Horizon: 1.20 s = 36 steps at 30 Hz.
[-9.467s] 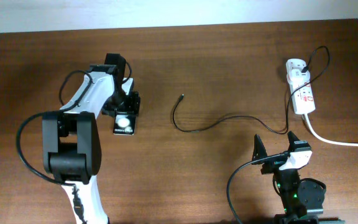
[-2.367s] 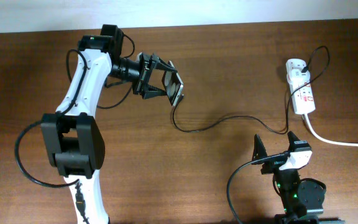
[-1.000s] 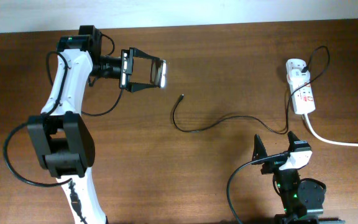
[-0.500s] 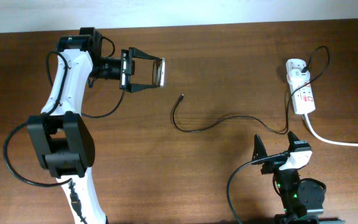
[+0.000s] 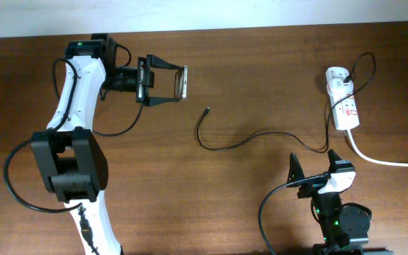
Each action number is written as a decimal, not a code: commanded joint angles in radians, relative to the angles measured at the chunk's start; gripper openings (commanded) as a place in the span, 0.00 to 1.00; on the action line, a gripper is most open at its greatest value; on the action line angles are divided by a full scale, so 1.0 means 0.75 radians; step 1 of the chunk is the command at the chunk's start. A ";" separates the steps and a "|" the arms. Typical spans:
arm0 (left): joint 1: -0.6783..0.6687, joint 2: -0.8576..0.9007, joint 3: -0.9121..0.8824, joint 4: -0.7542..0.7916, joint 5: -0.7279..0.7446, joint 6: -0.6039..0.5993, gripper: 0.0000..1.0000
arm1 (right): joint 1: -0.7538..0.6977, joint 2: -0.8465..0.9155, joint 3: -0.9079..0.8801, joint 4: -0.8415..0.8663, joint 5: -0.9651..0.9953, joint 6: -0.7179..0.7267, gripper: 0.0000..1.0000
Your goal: Plug charger to phone and switch on socket
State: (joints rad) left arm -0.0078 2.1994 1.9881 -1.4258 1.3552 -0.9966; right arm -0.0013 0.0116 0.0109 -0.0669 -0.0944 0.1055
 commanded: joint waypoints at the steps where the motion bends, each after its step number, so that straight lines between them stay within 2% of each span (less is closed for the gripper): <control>1: 0.007 -0.008 0.036 -0.007 0.074 -0.018 0.00 | -0.007 -0.011 -0.007 -0.006 -0.008 0.009 0.99; 36: 0.007 -0.008 0.036 -0.006 0.014 -0.017 0.00 | -0.007 -0.011 -0.007 -0.006 -0.008 0.009 0.99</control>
State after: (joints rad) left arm -0.0078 2.1994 1.9881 -1.4258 1.3350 -0.9966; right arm -0.0013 0.0116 0.0109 -0.0669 -0.0944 0.1059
